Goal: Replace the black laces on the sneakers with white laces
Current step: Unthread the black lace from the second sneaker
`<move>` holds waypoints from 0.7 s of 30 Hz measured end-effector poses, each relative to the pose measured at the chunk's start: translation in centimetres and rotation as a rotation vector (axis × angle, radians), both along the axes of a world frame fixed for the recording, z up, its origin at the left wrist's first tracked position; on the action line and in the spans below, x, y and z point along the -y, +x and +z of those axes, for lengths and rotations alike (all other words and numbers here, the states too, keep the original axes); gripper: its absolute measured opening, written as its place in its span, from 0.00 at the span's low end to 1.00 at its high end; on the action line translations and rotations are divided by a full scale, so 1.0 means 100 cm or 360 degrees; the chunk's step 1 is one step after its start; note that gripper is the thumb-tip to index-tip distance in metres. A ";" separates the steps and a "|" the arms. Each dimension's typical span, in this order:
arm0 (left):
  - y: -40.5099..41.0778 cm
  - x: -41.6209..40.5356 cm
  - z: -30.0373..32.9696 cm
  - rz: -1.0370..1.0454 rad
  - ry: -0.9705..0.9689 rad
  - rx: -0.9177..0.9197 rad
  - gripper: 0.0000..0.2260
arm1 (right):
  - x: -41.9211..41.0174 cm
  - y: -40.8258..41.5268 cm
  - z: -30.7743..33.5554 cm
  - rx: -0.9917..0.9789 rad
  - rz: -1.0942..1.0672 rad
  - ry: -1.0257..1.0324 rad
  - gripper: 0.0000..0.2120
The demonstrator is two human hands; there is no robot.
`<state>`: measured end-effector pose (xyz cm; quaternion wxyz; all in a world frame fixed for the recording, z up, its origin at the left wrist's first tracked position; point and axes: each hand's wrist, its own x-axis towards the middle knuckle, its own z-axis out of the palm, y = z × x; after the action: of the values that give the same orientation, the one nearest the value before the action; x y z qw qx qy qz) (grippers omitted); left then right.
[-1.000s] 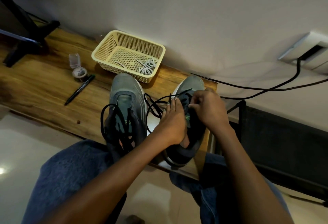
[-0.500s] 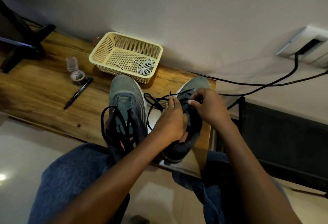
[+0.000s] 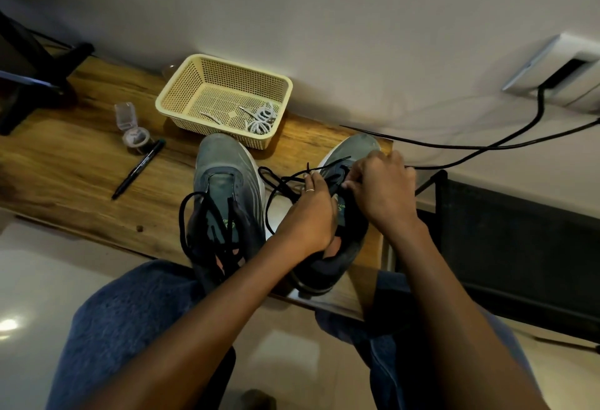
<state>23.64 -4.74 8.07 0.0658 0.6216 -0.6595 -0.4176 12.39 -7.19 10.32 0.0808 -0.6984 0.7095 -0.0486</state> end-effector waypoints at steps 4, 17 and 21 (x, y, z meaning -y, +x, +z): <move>0.000 0.001 0.005 0.0043 0.0015 0.0004 0.26 | 0.000 -0.009 0.006 0.0090 -0.0310 -0.0197 0.07; 0.000 -0.001 0.000 0.0047 -0.0072 0.0010 0.26 | -0.003 0.002 0.003 -0.0075 -0.0034 0.0101 0.08; 0.000 0.000 0.003 0.0071 -0.0062 0.0014 0.25 | -0.004 -0.001 0.006 -0.0034 -0.0209 -0.0195 0.07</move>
<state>23.63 -4.72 8.40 0.0842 0.6366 -0.6537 -0.4003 12.32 -6.81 10.89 0.0269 -0.6544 0.7504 -0.0897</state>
